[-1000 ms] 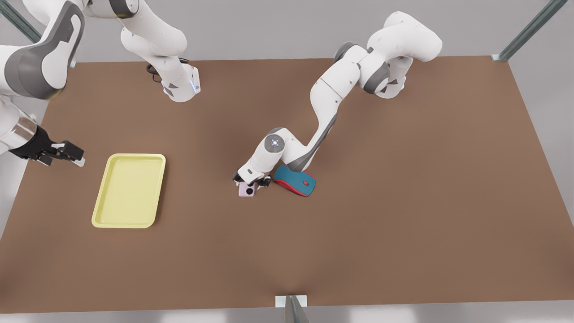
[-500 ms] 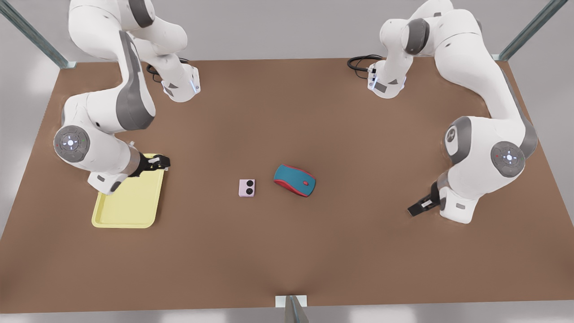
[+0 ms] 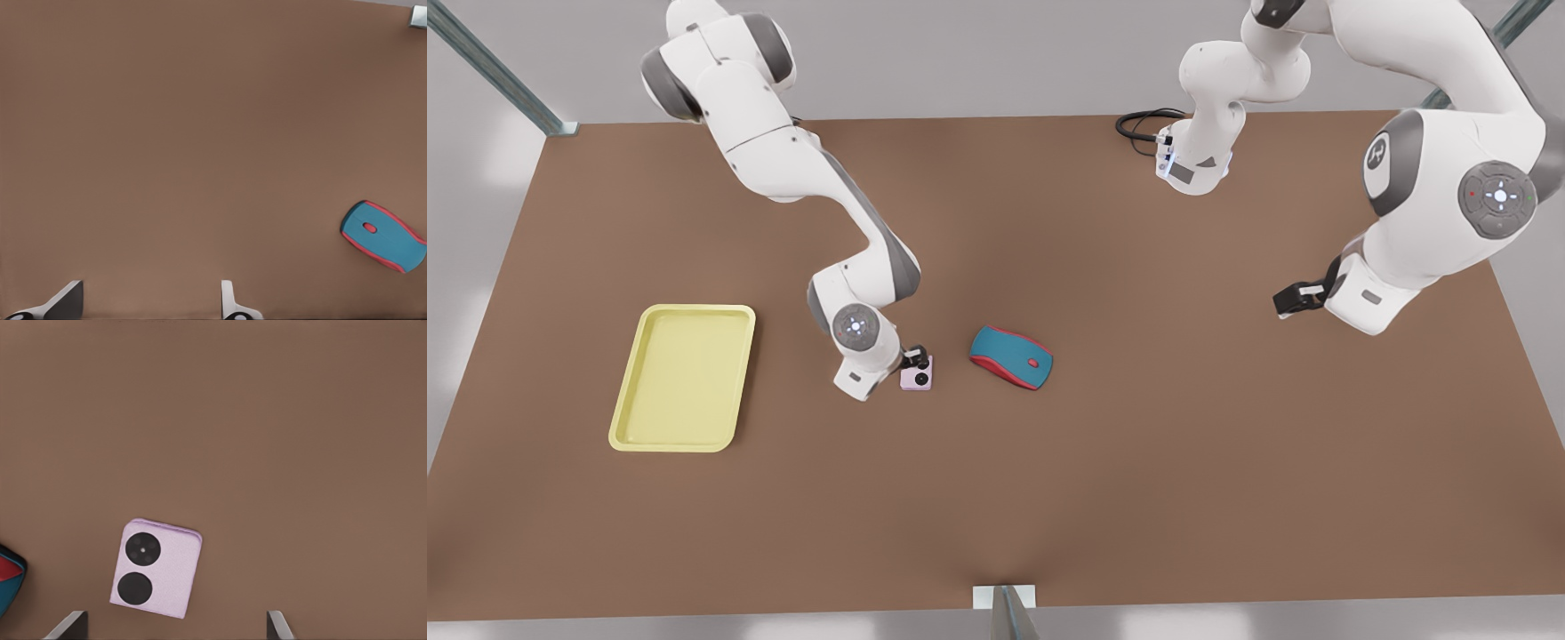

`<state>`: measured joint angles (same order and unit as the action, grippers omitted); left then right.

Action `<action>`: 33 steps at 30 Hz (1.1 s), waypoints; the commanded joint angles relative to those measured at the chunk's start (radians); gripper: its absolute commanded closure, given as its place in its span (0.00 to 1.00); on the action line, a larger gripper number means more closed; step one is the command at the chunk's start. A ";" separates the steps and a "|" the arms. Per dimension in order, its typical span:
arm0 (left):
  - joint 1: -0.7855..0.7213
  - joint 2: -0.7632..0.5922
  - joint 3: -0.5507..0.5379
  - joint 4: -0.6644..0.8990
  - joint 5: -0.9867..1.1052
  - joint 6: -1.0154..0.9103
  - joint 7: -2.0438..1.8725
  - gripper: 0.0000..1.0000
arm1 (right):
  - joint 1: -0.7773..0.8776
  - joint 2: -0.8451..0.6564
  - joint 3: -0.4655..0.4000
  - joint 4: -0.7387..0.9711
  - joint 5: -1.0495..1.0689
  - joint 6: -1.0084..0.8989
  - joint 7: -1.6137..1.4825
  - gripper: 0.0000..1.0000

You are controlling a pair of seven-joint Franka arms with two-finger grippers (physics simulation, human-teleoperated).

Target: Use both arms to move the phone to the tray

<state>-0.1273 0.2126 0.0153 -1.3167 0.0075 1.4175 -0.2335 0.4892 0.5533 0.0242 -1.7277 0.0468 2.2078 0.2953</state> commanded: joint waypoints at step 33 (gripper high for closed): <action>0.000 0.047 0.012 -0.001 0.017 -0.008 0.194 0.00 | 0.049 0.094 -0.001 -0.089 -0.125 0.257 0.389 0.00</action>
<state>-0.1274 0.2598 0.0276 -1.3179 0.0231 1.4087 -0.0660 0.5384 0.6481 0.0229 -1.8151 -0.0805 2.4626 0.5938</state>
